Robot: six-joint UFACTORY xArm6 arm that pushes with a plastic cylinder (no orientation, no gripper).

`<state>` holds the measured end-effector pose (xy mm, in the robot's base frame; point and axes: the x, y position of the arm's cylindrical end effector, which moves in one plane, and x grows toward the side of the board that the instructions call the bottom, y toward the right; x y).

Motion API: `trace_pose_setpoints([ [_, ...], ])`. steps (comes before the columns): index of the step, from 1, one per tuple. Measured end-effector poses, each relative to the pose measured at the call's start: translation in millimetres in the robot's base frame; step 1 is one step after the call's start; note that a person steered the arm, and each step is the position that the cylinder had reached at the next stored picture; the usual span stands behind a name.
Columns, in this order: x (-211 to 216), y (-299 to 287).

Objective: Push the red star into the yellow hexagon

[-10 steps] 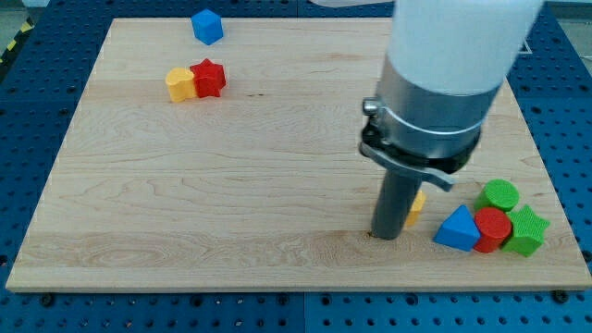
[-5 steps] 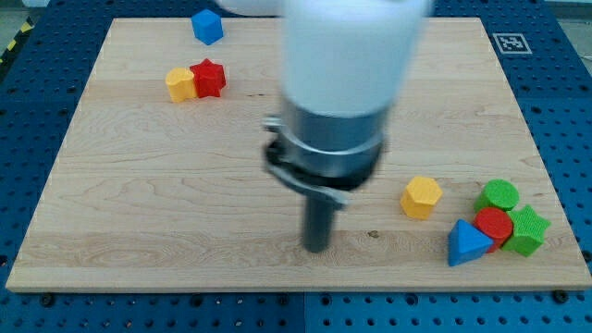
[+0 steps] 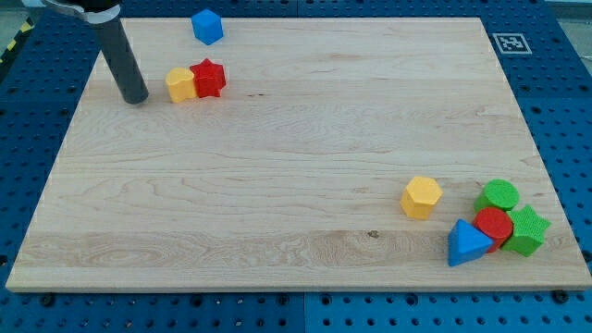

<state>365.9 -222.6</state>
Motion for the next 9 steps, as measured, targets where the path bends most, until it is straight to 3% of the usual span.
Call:
trace_pose_setpoints([
  [2, -48, 88],
  [3, -47, 101],
  [6, -17, 172],
  [9, 45, 264],
])
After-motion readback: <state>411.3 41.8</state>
